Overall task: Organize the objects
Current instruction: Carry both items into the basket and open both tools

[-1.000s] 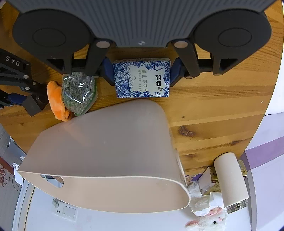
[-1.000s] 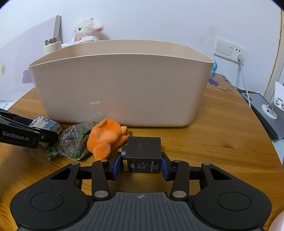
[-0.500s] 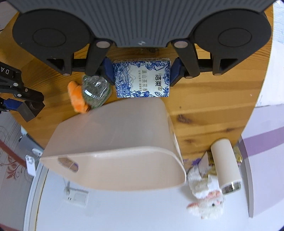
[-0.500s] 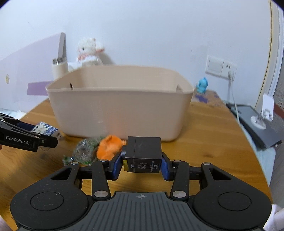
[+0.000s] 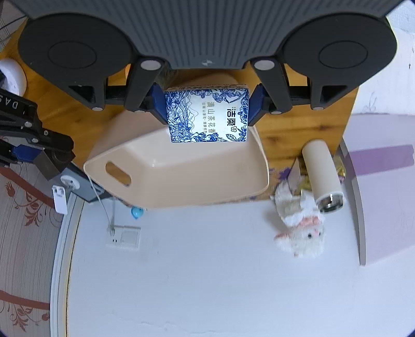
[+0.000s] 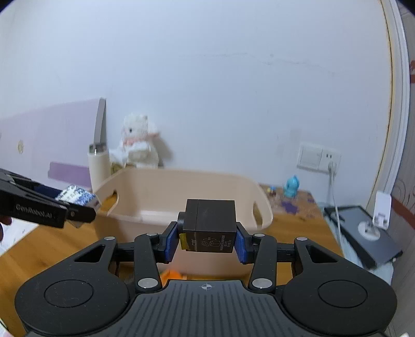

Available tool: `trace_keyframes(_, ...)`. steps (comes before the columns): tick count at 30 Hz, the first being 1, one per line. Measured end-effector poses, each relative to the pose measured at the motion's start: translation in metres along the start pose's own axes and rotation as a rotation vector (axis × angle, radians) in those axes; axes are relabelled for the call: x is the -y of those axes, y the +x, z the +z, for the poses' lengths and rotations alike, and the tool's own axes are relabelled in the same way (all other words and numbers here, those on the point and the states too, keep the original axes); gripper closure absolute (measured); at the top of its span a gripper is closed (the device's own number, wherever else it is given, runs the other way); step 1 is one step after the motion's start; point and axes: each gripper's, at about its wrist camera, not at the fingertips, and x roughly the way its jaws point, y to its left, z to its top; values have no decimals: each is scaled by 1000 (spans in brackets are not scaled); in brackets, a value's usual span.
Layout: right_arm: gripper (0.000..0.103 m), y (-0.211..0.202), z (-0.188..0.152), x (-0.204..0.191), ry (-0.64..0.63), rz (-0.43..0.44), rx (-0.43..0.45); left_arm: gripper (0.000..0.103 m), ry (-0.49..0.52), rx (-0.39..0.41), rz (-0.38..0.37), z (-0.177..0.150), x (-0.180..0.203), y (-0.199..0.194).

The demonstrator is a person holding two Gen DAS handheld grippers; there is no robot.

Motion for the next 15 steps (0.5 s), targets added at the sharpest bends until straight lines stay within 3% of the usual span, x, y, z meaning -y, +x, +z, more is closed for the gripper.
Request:
trace_keyframes(8, 62, 16, 30, 4, -2, -6, 59, 38, 24, 32, 18, 32, 7, 20)
trace_keyframes(15, 62, 55, 41, 8, 11, -10, 36, 38, 12, -9, 35, 56, 10, 67)
